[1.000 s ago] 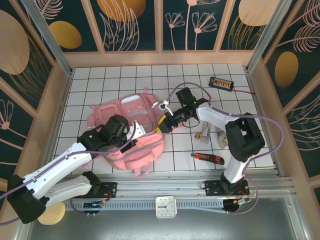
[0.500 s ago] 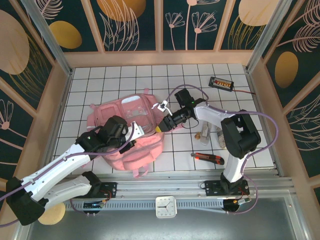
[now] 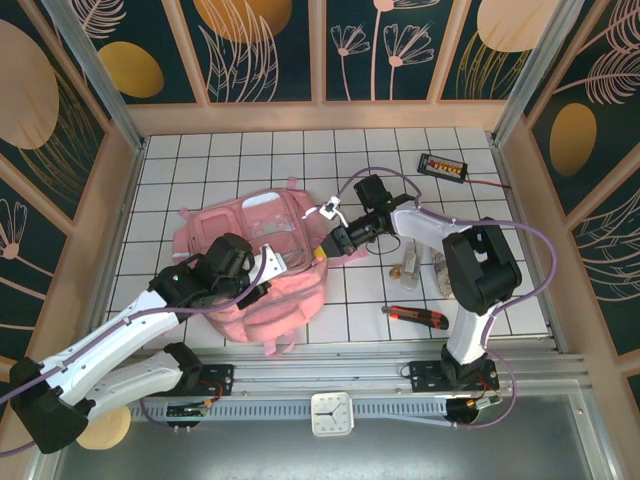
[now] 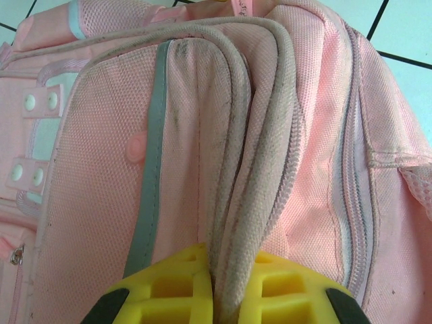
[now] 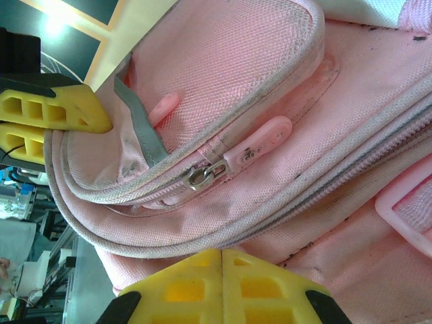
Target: Pack books, pencil case, and school supplies into a backpack
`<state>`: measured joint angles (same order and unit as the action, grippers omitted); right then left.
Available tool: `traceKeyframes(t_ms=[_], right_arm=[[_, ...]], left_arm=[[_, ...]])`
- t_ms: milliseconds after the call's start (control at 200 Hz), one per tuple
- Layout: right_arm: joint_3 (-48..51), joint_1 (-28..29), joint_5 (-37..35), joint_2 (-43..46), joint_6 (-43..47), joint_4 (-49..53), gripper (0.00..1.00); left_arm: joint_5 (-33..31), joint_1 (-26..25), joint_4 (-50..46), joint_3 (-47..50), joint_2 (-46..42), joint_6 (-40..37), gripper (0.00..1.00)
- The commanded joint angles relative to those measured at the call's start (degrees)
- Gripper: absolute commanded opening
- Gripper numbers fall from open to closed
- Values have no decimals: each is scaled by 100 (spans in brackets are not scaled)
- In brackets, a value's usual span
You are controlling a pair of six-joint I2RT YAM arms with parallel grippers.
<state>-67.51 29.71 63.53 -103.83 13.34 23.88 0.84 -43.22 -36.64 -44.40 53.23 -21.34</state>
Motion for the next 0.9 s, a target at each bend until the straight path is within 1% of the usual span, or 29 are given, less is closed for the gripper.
traceKeyframes(t_ms=[0, 110, 200, 305, 395, 435, 490, 555, 615, 676, 726, 771, 791, 806, 826, 861, 896], right_arm=[[-108, -88, -13, -47, 209, 152, 0], [-72, -84, -103, 48, 325, 197, 0], [66, -89, -655, 253, 404, 2, 0], [358, -115, -1466, 620, 308, -747, 0], [710, -137, -2081, 931, 148, -1731, 0], [772, -139, -2372, 941, 127, -2035, 0], [704, -166, -2505, 852, 165, -2222, 0], [757, -156, -2875, 803, 168, -2584, 0], [740, -217, -2841, 729, 133, -2820, 0], [716, -216, -3029, 689, 108, -2937, 0], [671, -257, -2979, 620, 45, -2993, 0], [528, -333, -2440, 509, -31, -2883, 0], [472, -378, -2018, 466, -69, -2829, 0], [437, -391, -1771, 450, -87, -2796, 4], [424, -396, -1545, 453, -98, -2747, 14], [473, -365, -1299, 553, -1, -2633, 31], [591, -322, -1162, 708, 306, -2529, 44]], left_arm=[[-30, 7, 305, -32, -249, 155, 0], [-84, 7, 283, -16, -295, 148, 0], [-76, 8, 259, -8, -384, 130, 0], [-16, 7, 228, -36, -517, 157, 0], [126, 7, 129, -124, -559, 183, 0], [184, 7, 78, -165, -564, 184, 0], [206, 8, 34, -188, -589, 198, 0], [267, 7, 80, -199, -700, 261, 0], [306, 9, 149, -200, -784, 348, 0], [353, 10, 163, -229, -827, 392, 0], [297, 7, 157, -253, -845, 419, 0], [317, 11, 154, -260, -866, 414, 0], [328, 14, 150, -254, -867, 405, 0], [324, 8, 150, -251, -867, 406, 0], [317, 7, 153, -243, -861, 405, 0], [295, 7, 121, -222, -850, 396, 0], [311, 7, 92, -211, -841, 386, 0]])
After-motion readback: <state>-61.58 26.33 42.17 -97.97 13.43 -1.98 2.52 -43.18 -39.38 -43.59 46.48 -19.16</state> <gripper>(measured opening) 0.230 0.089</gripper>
